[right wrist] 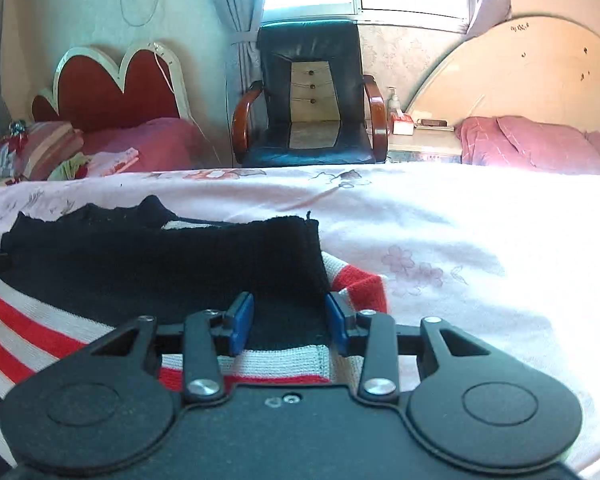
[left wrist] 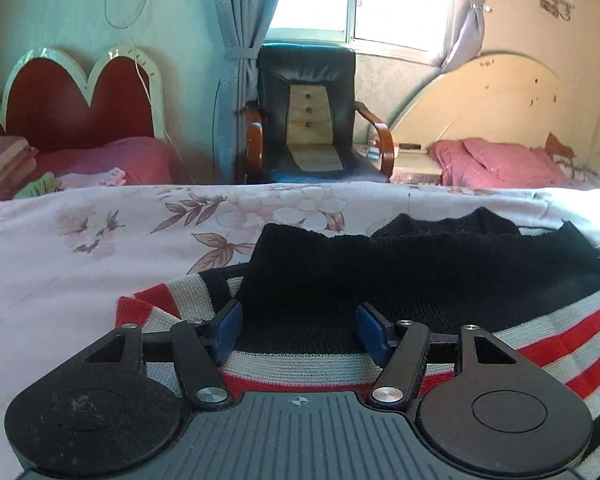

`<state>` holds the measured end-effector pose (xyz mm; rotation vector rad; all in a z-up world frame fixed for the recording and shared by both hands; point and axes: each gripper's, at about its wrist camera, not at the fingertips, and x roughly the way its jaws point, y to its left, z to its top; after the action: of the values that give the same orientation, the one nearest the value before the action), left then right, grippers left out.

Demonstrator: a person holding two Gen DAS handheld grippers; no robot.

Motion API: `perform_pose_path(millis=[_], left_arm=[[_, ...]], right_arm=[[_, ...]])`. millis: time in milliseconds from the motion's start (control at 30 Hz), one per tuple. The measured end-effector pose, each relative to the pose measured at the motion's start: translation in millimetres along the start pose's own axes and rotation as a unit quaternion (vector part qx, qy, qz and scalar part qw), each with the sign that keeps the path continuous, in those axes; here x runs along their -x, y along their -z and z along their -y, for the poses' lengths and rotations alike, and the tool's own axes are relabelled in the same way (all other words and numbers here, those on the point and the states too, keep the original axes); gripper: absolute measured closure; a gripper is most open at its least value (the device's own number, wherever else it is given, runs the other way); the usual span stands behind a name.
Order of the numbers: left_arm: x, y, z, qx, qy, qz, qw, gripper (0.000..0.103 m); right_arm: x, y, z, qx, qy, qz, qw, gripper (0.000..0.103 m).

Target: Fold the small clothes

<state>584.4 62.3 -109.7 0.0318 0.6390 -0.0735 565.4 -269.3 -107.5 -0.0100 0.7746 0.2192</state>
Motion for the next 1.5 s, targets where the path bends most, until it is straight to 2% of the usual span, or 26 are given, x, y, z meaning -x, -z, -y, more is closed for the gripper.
perform_pose_path(millis=[67, 167, 267, 333, 433, 533, 567, 633, 733, 767, 867, 967, 1000, 1100, 1167, 1233, 1300, 1333, 1433, 1500], left_arm=[[12.0, -2.8, 17.6, 0.001, 0.017, 0.012, 0.9998, 0.040], [29.2, 0.6, 56.7, -0.018, 0.060, 0.028, 0.9976, 0.040], [27.5, 8.3, 95.1, -0.031, 0.098, 0.005, 0.9947, 0.040], [26.4, 16.0, 106.8, -0.051, 0.084, -0.008, 0.9951, 0.040], [37.0, 25.8, 84.3, -0.043, 0.083, -0.008, 0.9956, 0.039], [53.9, 44.8, 33.8, -0.022, 0.055, -0.008, 0.9982, 0.028], [60.0, 53.6, 17.0, -0.016, 0.047, -0.004, 0.9988, 0.028], [67.8, 63.5, -5.0, 0.005, 0.051, 0.002, 0.9987, 0.028], [74.6, 54.7, 10.8, -0.002, 0.025, -0.004, 0.9997, 0.028], [80.1, 51.5, 19.9, 0.002, 0.039, 0.006, 0.9992, 0.028], [93.0, 53.2, 53.5, -0.007, 0.072, 0.018, 0.9972, 0.028], [88.7, 65.8, 84.1, -0.028, 0.083, -0.001, 0.9961, 0.030], [88.1, 71.2, 88.0, -0.032, 0.068, -0.002, 0.9972, 0.030], [95.7, 81.4, 75.7, -0.032, 0.070, 0.008, 0.9970, 0.030], [106.0, 87.4, 59.8, -0.047, 0.038, 0.003, 0.9982, 0.030], [120.3, 98.4, 25.7, -0.029, 0.016, 0.002, 0.9994, 0.030], [133.7, 111.6, -10.4, -0.004, 0.030, 0.007, 0.9995, 0.045], [137.3, 114.6, -19.4, 0.001, 0.012, 0.001, 0.9999, 0.047], [138.6, 116.3, -23.9, 0.006, 0.015, 0.002, 0.9999, 0.046], [139.9, 109.3, -14.7, 0.011, -0.002, 0.001, 0.9999, 0.046]], right_arm=[[6.2, -2.7, -13.9, 0.001, 0.008, 0.002, 1.000, 0.064], [29.6, -0.1, -47.9, 0.027, -0.033, 0.034, 0.999, 0.063], [27.9, 10.4, -89.0, 0.071, -0.076, 0.010, 0.995, 0.066], [21.4, 16.6, -111.3, 0.096, -0.087, -0.009, 0.992, 0.068], [19.0, 23.8, -115.6, 0.116, -0.070, -0.019, 0.991, 0.065], [32.6, 28.8, -83.5, 0.109, -0.041, -0.021, 0.993, 0.064], [40.7, 32.6, -68.7, 0.099, -0.031, -0.022, 0.994, 0.064], [55.3, 43.7, -41.8, 0.083, -0.015, -0.024, 0.996, 0.072], [62.2, 44.4, -46.4, 0.085, 0.001, -0.025, 0.996, 0.071], [65.9, 42.0, -54.7, 0.082, 0.003, -0.021, 0.996, 0.068], [82.6, 41.4, -89.9, 0.078, -0.053, 0.004, 0.995, 0.068], [82.0, 53.0, -131.7, 0.104, -0.093, -0.013, 0.990, 0.068], [79.5, 59.0, -143.0, 0.116, -0.099, -0.022, 0.988, 0.068], [77.3, 76.5, -159.5, 0.159, -0.084, -0.019, 0.983, 0.065], [82.6, 81.8, -154.3, 0.176, -0.080, -0.015, 0.981, 0.065], [96.0, 87.3, -135.7, 0.182, -0.060, -0.018, 0.981, 0.066], [111.0, 96.1, -99.3, 0.156, -0.041, -0.030, 0.986, 0.066], [117.5, 102.9, -79.4, 0.141, -0.024, -0.032, 0.989, 0.066], [132.1, 114.1, -36.1, 0.070, -0.039, -0.030, 0.996, 0.067], [131.6, 109.8, -44.0, 0.081, -0.027, -0.034, 0.996, 0.067]])
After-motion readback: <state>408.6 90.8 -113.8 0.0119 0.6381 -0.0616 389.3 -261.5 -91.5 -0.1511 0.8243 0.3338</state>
